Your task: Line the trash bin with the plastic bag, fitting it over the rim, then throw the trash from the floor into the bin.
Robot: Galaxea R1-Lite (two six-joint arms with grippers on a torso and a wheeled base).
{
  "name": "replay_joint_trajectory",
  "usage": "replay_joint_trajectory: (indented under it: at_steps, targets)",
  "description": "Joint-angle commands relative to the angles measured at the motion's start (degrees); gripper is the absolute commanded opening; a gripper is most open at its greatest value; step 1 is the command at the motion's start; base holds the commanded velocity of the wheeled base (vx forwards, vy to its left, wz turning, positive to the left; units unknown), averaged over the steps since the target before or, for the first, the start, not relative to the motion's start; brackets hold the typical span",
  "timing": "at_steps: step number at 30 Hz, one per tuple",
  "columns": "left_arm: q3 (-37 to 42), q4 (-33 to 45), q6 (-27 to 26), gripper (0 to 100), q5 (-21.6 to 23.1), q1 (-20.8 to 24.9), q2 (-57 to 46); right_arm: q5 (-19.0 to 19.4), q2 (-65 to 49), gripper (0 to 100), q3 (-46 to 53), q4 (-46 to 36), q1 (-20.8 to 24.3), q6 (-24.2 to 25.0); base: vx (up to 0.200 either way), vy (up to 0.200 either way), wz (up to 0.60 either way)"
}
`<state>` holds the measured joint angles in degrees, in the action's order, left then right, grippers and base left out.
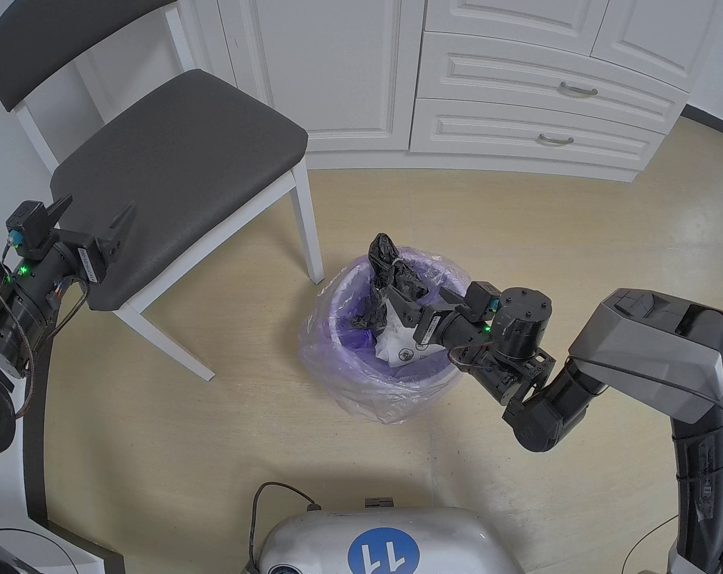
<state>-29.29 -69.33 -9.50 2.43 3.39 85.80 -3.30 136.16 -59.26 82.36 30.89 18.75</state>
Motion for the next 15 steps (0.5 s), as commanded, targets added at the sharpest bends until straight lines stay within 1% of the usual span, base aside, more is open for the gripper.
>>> replay_joint_trajectory:
  at_steps: [1, 11, 15]
  targets:
    - [-0.06, -0.02, 0.0, 100, 0.04, 0.04, 0.25, 0.05, -1.77, 100, 1.16, -0.09, -0.39, -0.91, 0.0, 0.0, 0.0]
    - [0.03, -0.02, -0.08, 100, 0.04, 0.21, 0.34, 0.05, -2.83, 100, 2.39, -0.18, -0.39, -1.79, 0.0, 0.0, 0.0]
    - [0.11, -0.02, 0.0, 100, -0.05, 0.57, 0.07, 0.05, -6.96, 100, 6.52, -0.53, -0.04, -4.42, 0.0, 0.0, 0.0]
